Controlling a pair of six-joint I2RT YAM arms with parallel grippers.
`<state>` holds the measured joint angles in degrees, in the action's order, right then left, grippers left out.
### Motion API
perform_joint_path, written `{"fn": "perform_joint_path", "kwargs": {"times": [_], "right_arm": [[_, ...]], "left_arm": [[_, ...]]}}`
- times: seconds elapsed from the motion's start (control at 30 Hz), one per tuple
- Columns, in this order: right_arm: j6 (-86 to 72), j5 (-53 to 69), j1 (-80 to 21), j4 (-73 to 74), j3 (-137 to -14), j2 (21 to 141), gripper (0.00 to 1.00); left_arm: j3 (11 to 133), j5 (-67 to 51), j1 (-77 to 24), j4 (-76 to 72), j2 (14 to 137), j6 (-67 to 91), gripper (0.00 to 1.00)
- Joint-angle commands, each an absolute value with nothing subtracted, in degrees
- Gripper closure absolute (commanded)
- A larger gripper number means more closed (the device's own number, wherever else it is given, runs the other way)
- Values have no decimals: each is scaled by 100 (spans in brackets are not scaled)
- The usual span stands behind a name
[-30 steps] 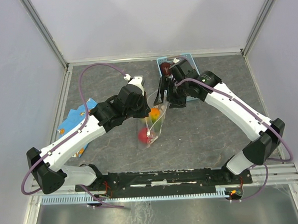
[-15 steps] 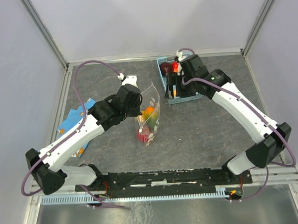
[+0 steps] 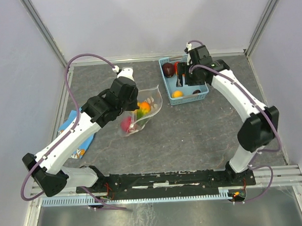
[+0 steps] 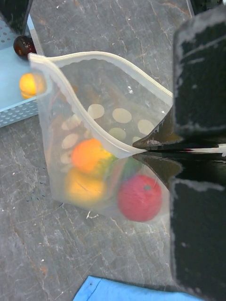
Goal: Place the food in the zip-top bag and seal the zipper
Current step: Pick up the fake fruit from the bin.
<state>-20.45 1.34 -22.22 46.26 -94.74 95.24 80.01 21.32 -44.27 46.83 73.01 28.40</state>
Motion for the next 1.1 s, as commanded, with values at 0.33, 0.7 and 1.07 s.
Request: {"fn": "perform_joint_path", "kwargs": {"times": [0.33, 0.7, 1.07], "right_arm": [[-1855, -98, -2171, 4407, -10544, 11629, 13], [-1507, -176, -2166, 4701, -11093, 12586, 13], [-1160, 168, -2166, 4839, -11090, 13007, 13]], "left_arm": [[8234, 2252, -4307, 4656, 7417, 2392, 97], [8253, 2294, -4233, 4653, 7515, 2356, 97], [8209, 2268, -4183, 4692, 7523, 2432, 97]]}}
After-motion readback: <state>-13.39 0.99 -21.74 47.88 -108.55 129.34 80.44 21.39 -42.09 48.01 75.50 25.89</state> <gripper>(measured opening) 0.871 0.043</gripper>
